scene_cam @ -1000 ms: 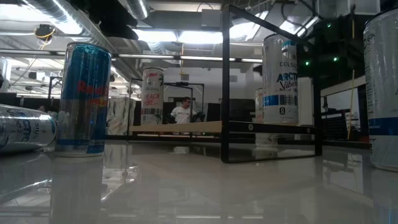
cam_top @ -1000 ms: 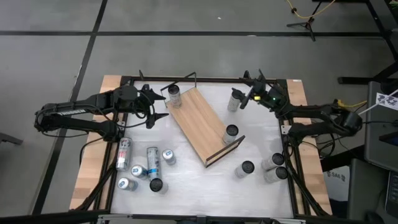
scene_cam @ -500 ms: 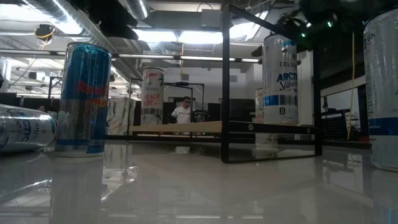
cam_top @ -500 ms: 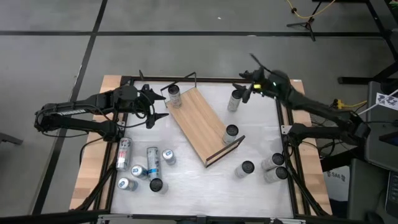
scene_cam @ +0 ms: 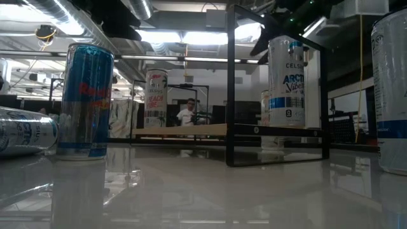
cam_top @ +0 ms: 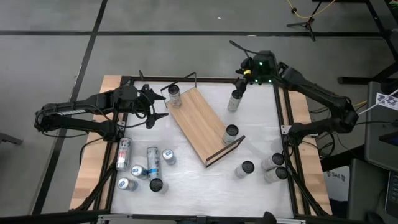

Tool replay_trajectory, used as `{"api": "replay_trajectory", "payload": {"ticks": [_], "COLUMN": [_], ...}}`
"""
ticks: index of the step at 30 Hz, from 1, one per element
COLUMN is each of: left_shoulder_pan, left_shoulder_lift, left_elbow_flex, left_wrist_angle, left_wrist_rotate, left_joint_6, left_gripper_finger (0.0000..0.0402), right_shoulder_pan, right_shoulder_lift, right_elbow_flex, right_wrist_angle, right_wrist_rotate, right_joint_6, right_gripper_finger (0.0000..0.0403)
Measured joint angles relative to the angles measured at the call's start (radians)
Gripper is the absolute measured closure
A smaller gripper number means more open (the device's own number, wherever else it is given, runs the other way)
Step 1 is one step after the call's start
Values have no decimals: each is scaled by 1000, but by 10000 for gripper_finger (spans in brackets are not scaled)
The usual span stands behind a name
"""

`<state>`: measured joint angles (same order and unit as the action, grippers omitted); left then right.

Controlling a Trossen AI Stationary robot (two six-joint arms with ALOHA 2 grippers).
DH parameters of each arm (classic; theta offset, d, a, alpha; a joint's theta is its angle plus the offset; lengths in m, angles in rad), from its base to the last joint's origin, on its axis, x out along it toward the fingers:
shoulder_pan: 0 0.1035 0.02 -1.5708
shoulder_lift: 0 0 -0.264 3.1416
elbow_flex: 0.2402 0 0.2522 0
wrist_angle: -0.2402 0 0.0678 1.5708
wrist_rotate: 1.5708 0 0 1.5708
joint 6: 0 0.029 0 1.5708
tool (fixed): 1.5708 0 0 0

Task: Place canned beverage on shelf
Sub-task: Put the top white-orange soda can on the shelf

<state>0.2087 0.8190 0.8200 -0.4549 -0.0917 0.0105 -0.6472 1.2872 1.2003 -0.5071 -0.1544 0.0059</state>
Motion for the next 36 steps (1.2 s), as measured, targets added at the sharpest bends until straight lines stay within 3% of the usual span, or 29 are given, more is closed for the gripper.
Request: {"api": "replay_trajectory", "payload": {"ticks": [5, 14, 21, 29, 36], "left_shoulder_pan": [0, 0, 0, 0, 0], "left_shoulder_lift": [0, 0, 0, 0, 0], "left_elbow_flex": [0, 0, 0, 0, 0], "left_wrist_angle": [0, 0, 0, 0, 0], "left_wrist_rotate": [0, 0, 0, 0, 0], "left_joint_6": [0, 23, 28, 27, 27], "left_gripper_finger": [51, 51, 51, 51, 51], "right_shoulder_pan": [0, 0, 0, 9, 69], "right_shoulder_lift": [19, 20, 20, 34, 92], "right_elbow_flex": [0, 1, 1, 1, 1], "right_wrist_angle": [-8, -68, -176, -197, -237], "right_wrist_rotate": [-4, -10, -14, -11, 60], "right_joint_6": [7, 214, 281, 285, 285], "right_gripper_finger": [97, 98, 98, 98, 98]}}
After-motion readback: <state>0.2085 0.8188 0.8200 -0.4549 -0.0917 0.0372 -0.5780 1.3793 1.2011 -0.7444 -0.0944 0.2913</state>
